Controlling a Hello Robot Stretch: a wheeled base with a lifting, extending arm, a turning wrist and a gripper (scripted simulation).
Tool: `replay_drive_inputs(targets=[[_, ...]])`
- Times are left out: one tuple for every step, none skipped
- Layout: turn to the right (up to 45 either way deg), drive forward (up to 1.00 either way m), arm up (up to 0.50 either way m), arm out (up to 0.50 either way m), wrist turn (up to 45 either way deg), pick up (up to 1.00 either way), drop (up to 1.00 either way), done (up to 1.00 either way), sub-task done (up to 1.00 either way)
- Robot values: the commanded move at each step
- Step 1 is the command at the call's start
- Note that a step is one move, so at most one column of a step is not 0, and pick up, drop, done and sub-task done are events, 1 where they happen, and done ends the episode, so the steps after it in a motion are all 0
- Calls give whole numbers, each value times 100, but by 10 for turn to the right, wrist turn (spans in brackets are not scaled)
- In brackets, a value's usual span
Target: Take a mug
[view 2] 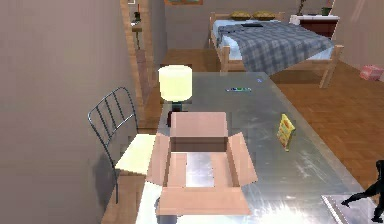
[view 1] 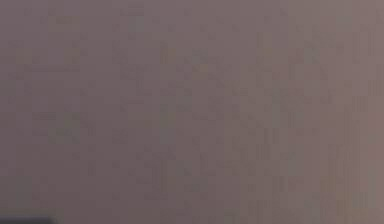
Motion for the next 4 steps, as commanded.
replay_drive_inputs(targets=[[0, 0, 50, 0, 0, 0, 0, 0, 0], [0, 0, 26, 0, 0, 0, 0, 0, 0], [0, 0, 0, 10, 0, 0, 0, 0, 0], [0, 0, 0, 0, 450, 0, 0, 0, 0]])
